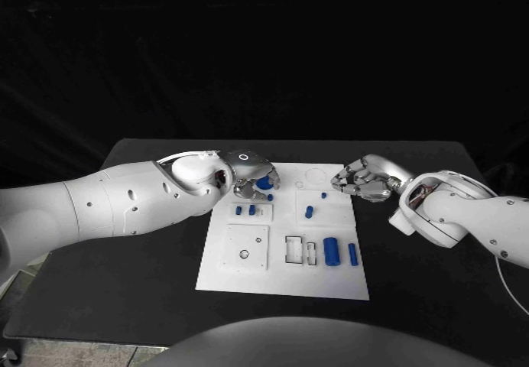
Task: Assemble the parts on the task board
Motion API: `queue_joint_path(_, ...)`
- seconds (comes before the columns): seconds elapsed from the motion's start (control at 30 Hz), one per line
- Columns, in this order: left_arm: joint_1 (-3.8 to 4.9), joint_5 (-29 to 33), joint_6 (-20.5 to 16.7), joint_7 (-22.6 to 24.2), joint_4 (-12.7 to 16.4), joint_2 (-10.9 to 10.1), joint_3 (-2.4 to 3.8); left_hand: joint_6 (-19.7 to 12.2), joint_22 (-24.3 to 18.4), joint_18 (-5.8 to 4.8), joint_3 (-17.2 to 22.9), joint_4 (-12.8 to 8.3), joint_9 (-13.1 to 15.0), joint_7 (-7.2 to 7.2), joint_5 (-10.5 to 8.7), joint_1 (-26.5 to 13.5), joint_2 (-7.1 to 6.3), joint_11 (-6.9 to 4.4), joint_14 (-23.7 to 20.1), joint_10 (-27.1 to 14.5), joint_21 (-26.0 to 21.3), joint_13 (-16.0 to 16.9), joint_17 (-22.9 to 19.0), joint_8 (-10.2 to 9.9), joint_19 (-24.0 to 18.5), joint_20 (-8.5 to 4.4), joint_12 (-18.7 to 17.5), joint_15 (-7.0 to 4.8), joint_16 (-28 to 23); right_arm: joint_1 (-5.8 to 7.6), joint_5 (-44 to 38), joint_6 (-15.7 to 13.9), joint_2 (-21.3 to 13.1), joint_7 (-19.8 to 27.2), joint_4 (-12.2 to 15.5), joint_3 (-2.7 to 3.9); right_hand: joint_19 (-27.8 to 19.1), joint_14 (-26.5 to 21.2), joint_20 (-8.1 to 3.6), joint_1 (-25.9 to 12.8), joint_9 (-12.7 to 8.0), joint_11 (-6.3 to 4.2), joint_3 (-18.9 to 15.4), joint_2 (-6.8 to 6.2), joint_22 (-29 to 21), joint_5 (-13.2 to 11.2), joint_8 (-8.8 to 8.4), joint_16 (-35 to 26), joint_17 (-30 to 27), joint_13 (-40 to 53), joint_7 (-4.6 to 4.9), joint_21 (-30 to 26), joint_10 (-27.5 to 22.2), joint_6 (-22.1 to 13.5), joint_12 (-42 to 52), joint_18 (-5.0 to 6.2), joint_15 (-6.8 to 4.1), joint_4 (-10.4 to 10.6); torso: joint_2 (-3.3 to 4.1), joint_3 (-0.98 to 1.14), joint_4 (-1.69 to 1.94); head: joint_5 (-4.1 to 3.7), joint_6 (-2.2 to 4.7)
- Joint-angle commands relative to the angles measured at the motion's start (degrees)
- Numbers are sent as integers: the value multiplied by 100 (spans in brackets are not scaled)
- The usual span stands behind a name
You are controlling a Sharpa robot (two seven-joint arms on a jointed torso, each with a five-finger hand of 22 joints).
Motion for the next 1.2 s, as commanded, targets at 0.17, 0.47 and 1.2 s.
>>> queue_joint_path(0.17, -22, -128, 189, -18, -151, 150, 6, 92, 911, -37, 79, -34, -40, 7, 140, -9, 26, 6, 15, 58, 17, -53, -49, 60, 50, -20, 39, 13, 24, -4, 3, 129, 4, -28, 6, 1, 25, 162, 26, 24, -9, -20, 21, -48, 697, 27, -20, -18, -7, -727, 7, -24, 2, 11, -41, 11, 9, 1, -3, 1, -1, 12, 1)
queue_joint_path(0.47, -109, -144, 251, -26, -375, 308, 7, 135, 919, -37, 114, -51, -55, 11, 152, -13, 32, 5, 10, 130, 14, -82, -80, 85, 53, -22, 61, 15, 28, -5, 3, 163, 6, -37, 4, 1, 22, 162, 26, 27, -11, -20, 25, -49, 694, 29, -23, -17, -6, -734, 7, -36, -1, 9, -46, 13, 9, -1, -1, -1, 3, 0, 1)
queue_joint_path(1.2, -264, -134, 314, 28, -883, 612, 13, 263, 934, -35, 214, -93, -88, 40, 129, -41, 56, 0, -22, 324, -12, -188, -174, 164, 52, -24, 84, 19, 31, -5, 6, 191, 19, -34, 2, 1, 18, 162, 26, 31, -13, -20, 32, -50, 691, 34, -24, -18, -8, -745, 7, -51, -8, 10, -53, 15, 9, -4, -2, 0, 1, 22, 1)
